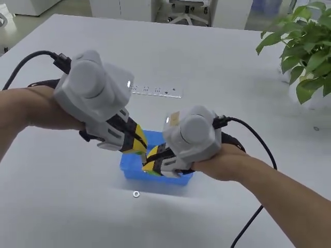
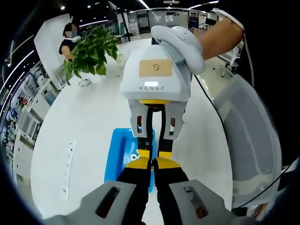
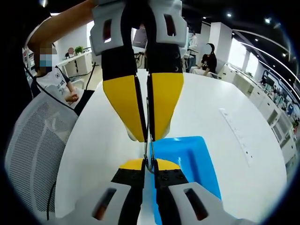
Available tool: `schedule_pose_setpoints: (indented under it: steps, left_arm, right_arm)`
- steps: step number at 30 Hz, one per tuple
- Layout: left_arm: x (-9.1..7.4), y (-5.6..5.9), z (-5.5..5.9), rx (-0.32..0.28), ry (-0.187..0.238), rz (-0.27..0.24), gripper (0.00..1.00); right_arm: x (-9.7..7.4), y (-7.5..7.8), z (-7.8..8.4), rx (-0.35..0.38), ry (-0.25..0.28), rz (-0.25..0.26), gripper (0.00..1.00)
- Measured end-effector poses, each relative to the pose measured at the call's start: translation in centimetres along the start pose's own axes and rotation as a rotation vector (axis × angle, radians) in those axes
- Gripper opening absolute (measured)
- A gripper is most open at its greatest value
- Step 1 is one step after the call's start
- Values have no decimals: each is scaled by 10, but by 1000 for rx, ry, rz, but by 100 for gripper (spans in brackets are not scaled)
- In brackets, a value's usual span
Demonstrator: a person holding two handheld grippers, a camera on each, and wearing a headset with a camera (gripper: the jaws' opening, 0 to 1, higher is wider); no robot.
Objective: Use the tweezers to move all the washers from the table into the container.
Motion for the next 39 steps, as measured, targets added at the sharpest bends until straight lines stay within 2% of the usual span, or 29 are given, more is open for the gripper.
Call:
schedule_pose_setpoints:
  steps: [18, 39]
  left_arm:
    - [15, -27, 14, -12, 9, 0, 6]
    - [39, -53, 38, -37, 8, 7, 6]
  right_arm:
    - [9, 26, 16, 15, -5, 7, 9]
    - [27, 51, 41, 35, -16, 2, 9]
Point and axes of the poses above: the centre of the closed fingertips' face, and the gripper's own axes: x roughly forward along the fingers, y roughly to its right, z roughly out of its underside, the point moved 6 cm from there along -x, roughly backward along the fingers, and after that the axes turned 8 degrees about y, right-handed, at the moved point
